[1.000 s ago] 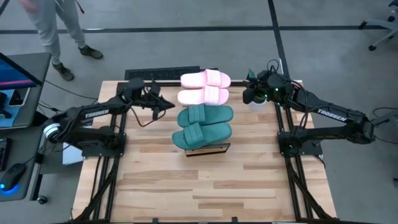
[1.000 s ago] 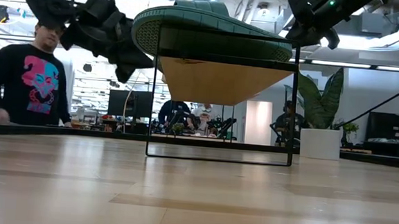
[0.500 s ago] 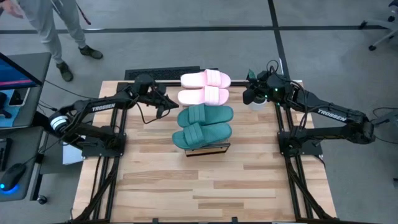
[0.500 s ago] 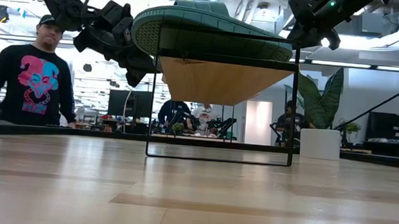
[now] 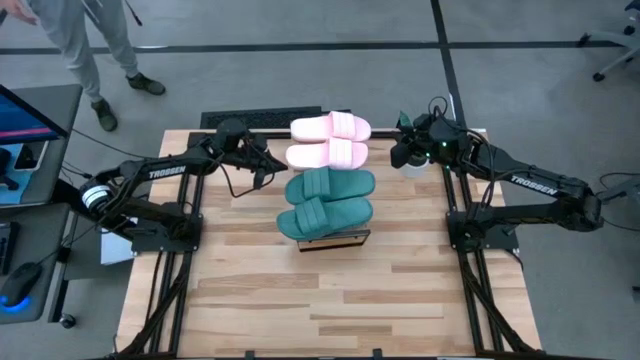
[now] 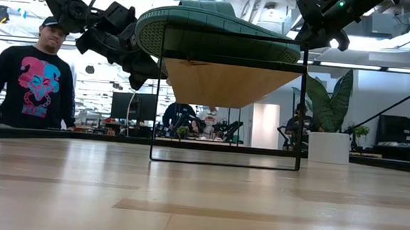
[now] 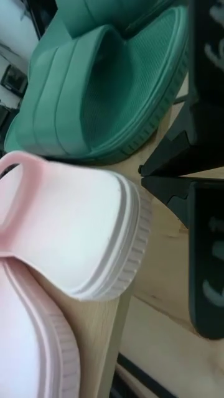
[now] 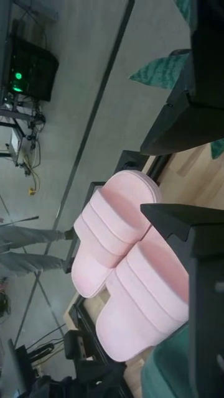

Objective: Pick and place slides into the shelf
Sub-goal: Adjust the slides on the shelf

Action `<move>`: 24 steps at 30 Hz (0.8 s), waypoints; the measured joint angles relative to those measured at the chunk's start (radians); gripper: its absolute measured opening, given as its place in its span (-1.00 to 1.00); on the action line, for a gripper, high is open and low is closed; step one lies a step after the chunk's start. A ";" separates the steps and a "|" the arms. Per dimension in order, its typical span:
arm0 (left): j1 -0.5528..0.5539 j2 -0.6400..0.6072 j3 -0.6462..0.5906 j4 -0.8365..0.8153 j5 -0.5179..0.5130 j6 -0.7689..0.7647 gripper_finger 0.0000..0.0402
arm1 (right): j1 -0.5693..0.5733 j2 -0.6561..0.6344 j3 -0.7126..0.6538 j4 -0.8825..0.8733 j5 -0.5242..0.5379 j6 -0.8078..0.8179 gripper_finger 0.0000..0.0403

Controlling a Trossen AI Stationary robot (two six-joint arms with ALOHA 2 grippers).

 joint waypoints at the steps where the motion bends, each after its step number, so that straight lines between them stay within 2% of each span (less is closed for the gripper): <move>1: 0.003 0.000 0.000 0.002 -0.001 0.001 -1.00 | 0.000 0.000 0.000 0.000 0.000 -0.002 -0.36; 24: 0.065 -0.001 0.020 0.063 -0.020 0.033 -1.00 | 0.000 0.000 0.000 0.001 0.000 -0.007 -0.36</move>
